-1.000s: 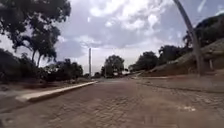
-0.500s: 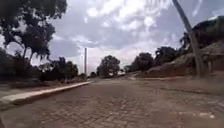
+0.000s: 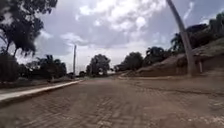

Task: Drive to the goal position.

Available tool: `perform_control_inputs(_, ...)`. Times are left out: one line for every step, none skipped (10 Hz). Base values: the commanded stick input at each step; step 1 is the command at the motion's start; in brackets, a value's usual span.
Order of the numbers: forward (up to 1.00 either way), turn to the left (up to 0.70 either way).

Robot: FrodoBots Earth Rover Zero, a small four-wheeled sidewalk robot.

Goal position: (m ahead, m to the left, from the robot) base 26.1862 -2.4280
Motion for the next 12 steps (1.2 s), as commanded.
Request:
perform_control_inputs(0.7, -0.24)
perform_control_inputs(0.7, -0.27)
perform_control_inputs(0.7, -0.17)
perform_control_inputs(0.7, -0.04)
perform_control_inputs(0.7, 0.0)
perform_control_inputs(0.7, 0.0)
perform_control_inputs(0.7, 0.0)
perform_control_inputs(0.7, 0.0)
perform_control_inputs(0.7, 0.0)
perform_control_inputs(0.7, 0.0)
perform_control_inputs(0.7, 0.0)
perform_control_inputs(0.7, 0.0)
